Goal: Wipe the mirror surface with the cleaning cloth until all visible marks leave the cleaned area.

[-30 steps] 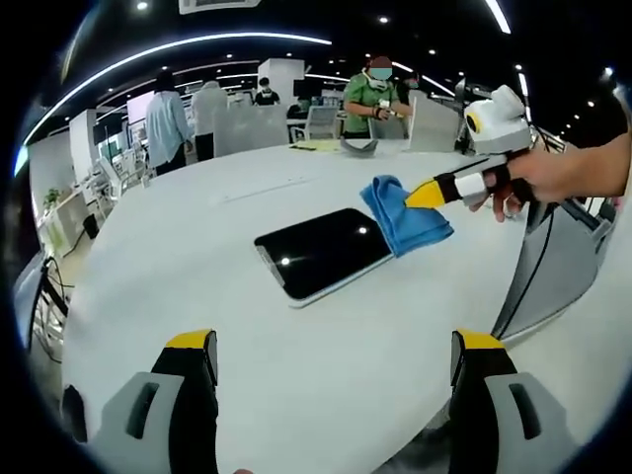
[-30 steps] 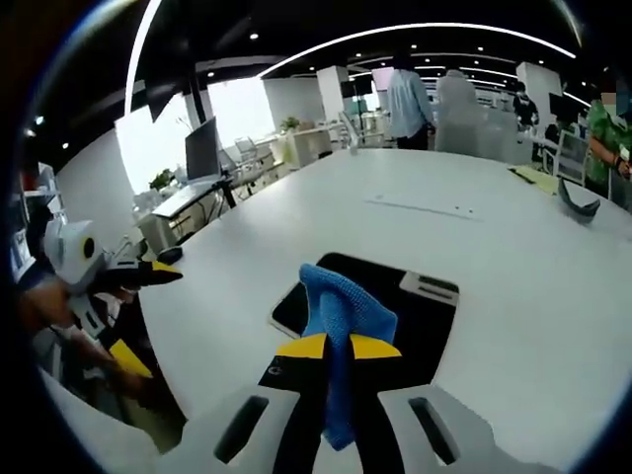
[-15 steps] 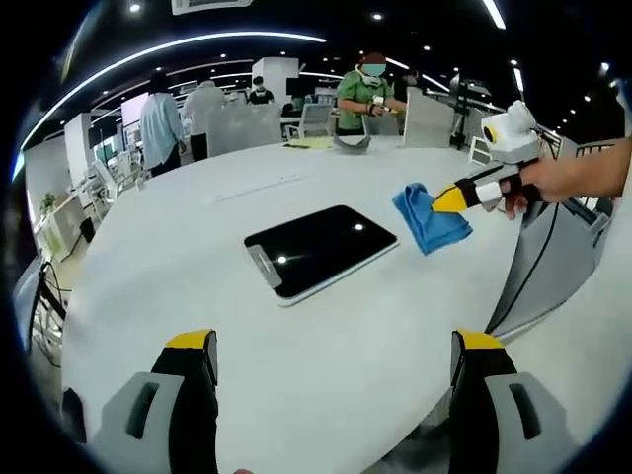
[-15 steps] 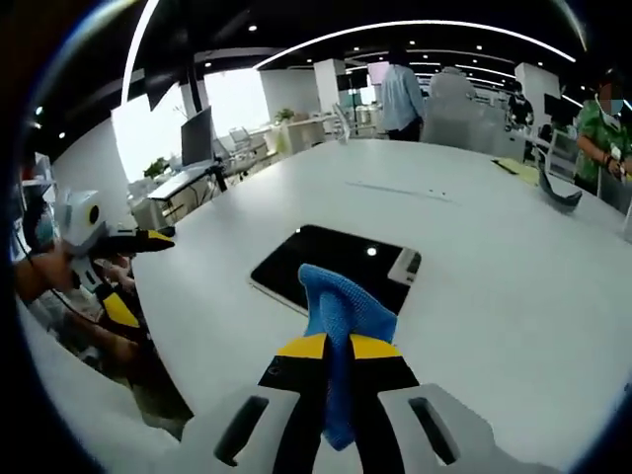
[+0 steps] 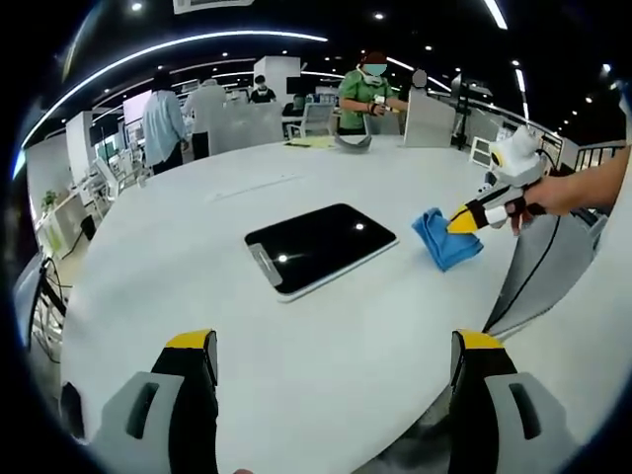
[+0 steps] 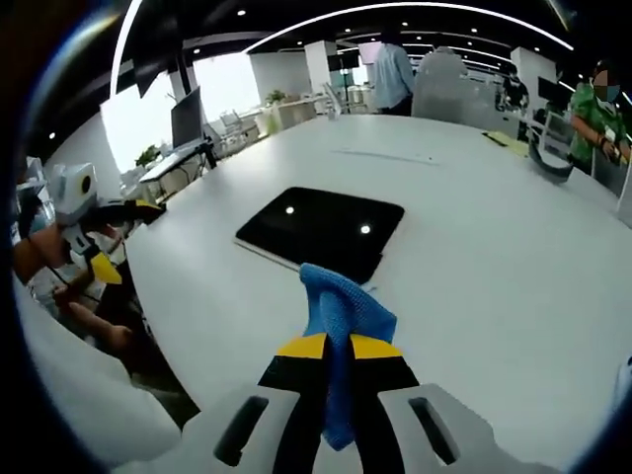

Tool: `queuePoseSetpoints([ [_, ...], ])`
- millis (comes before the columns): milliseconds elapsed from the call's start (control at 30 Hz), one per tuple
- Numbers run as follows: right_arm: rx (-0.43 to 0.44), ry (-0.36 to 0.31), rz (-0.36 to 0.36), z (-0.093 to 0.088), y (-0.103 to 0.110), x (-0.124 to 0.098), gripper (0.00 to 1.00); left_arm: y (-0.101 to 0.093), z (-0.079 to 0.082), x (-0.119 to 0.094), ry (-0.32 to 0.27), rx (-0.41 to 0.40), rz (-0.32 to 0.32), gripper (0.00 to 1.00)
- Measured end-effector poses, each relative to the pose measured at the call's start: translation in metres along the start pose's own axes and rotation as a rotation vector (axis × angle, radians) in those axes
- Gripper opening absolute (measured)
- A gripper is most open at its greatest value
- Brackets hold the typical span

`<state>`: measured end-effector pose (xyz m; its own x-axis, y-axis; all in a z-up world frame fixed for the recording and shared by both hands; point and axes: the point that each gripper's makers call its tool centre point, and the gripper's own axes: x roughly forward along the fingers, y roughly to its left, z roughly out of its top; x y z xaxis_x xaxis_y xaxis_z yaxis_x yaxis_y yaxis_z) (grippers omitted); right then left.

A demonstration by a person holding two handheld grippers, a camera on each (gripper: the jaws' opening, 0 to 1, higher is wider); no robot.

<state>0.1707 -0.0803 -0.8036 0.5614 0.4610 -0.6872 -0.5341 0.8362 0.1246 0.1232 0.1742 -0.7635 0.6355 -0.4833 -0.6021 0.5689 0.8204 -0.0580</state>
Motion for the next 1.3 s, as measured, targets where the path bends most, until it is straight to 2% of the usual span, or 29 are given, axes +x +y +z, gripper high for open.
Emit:
queuePoseSetpoints([
  [100, -0.012, 0.010, -0.008, -0.004, -0.003, 0.003, 0.03, -0.002, -0.003, 0.000, 0.007, -0.001, -0.001, 0.99],
  [200, -0.059, 0.034, -0.021, -0.010, -0.006, 0.007, 0.03, -0.003, -0.002, -0.001, 0.005, -0.005, 0.000, 0.99],
  [367, -0.191, 0.077, -0.052, -0.019, -0.015, 0.017, 0.04, -0.003, 0.000, -0.002, 0.002, -0.005, 0.002, 0.99],
  [600, -0.226, 0.121, -0.079, -0.033, -0.025, 0.026, 0.10, -0.002, -0.001, -0.004, 0.002, -0.007, 0.006, 0.99],
  [767, -0.224, 0.115, -0.085, -0.037, -0.028, 0.026, 0.15, -0.002, -0.002, -0.006, 0.001, -0.012, 0.012, 0.99],
  [933, -0.172, 0.109, -0.102, -0.036, -0.034, 0.026, 0.20, -0.002, -0.003, -0.007, 0.003, -0.012, 0.013, 0.99],
  [1033, -0.179, 0.098, -0.114, -0.029, -0.033, 0.020, 0.23, -0.002, -0.002, -0.007, -0.001, -0.014, 0.010, 0.99],
  [1067, -0.179, 0.059, -0.117, -0.021, -0.032, 0.018, 0.22, -0.002, -0.002, -0.007, -0.001, -0.012, 0.011, 0.99],
  [1133, -0.171, 0.041, -0.112, -0.015, -0.029, 0.016, 0.18, -0.002, -0.001, -0.006, -0.002, -0.011, 0.010, 0.99],
  [1233, -0.137, 0.040, -0.074, -0.015, -0.021, 0.018, 0.05, -0.003, 0.000, -0.004, -0.002, -0.008, 0.005, 0.99],
  [1300, -0.141, 0.045, -0.071, -0.016, -0.021, 0.022, 0.01, -0.004, 0.000, -0.002, 0.000, -0.005, 0.000, 0.99],
])
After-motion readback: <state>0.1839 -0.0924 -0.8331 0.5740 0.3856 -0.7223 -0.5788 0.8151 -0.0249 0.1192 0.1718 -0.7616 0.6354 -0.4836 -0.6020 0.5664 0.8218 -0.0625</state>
